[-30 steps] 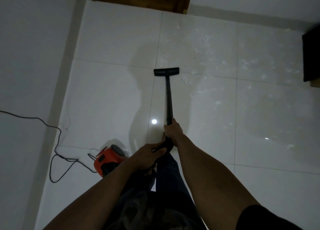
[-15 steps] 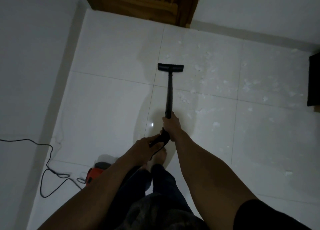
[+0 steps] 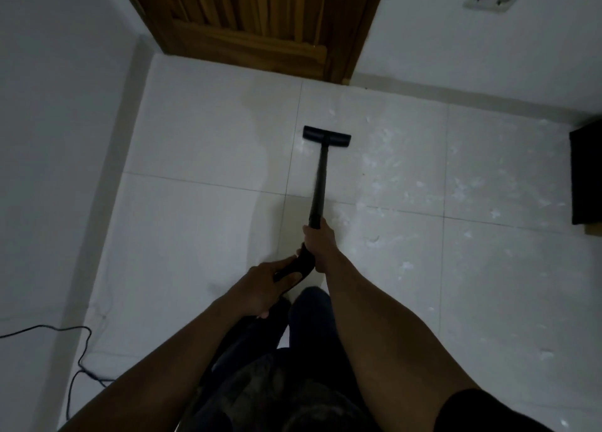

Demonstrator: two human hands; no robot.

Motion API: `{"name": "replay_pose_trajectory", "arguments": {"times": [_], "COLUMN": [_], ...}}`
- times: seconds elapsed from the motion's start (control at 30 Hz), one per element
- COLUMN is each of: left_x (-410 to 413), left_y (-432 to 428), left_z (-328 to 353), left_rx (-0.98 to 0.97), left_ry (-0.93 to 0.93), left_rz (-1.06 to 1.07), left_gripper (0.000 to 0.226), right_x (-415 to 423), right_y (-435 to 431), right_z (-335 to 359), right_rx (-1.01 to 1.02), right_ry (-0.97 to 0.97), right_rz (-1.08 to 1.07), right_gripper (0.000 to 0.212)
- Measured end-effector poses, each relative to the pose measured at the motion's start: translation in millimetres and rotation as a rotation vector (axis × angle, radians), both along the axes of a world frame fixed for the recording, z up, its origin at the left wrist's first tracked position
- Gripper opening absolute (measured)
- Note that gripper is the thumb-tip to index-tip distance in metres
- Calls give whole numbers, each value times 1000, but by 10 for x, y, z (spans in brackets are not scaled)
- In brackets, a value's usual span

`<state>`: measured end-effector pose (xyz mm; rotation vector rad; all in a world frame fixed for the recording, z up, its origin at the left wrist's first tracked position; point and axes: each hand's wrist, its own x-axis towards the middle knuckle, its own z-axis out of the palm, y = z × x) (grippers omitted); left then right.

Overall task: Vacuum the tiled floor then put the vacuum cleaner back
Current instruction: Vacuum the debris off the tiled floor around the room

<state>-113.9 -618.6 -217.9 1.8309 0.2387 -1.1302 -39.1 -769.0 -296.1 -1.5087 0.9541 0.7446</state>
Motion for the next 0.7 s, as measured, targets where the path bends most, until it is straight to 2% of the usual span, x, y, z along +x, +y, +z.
{"name": "replay_pose_trajectory", "arguments": {"times": [0.13, 0.33, 0.5, 0.7], "left_x": [208, 391, 401, 498], "left_y": [133, 188, 151, 147], "left_z": [7, 113, 99, 104], "left_rx": [-62, -80, -83, -23], "left_ry": [-37, -115, -100, -109], "left_rz": [42, -28, -33, 116], "left_gripper": [34, 41, 47, 38], "right_x": [231, 355, 420, 615], "right_y": [89, 43, 7, 170], "right_z": [75, 177, 216, 66], "right_rx": [39, 35, 22, 52], "right_ry": [0, -14, -20, 50], "right_rz": [-40, 23, 119, 4], "right_gripper": [48, 49, 51, 49]}}
